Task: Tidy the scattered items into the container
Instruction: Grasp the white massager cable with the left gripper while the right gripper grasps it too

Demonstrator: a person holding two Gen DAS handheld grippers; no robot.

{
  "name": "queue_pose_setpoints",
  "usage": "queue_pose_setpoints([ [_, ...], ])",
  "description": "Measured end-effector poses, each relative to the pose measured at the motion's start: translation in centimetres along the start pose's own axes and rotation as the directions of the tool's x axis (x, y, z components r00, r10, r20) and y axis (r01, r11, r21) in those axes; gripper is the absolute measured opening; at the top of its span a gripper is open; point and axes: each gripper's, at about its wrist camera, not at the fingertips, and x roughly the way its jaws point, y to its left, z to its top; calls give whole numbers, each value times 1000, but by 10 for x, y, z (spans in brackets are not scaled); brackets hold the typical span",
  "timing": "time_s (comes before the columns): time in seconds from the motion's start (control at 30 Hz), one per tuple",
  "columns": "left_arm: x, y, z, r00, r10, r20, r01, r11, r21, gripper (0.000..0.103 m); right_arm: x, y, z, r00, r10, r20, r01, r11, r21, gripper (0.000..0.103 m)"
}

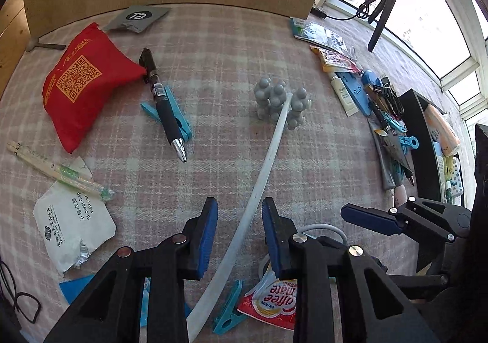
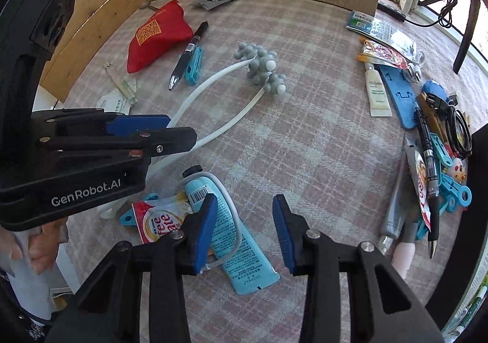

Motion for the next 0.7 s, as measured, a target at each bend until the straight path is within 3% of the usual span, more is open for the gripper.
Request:
queue_pose_setpoints([
  [0.1,3,1,0,1000,-3,-8,3,1000,-3,10,1,1,1,1000,13,-3,-13,1000,0,21],
  [0.2,0,3,-2,1000,1,9,-1,1000,-11,9,-2,3,0,1000,19,4,-19,1000,-5,8],
  [0.4,-17,16,-6,999,-44,25,45,997,-68,5,-18,3,3,998,42,42,-43,999,22,5],
  [0.7,-63,18,-7,991,-62,116,72,994,-83,5,-61,12,9,988,76,138,-80,996,25,4],
])
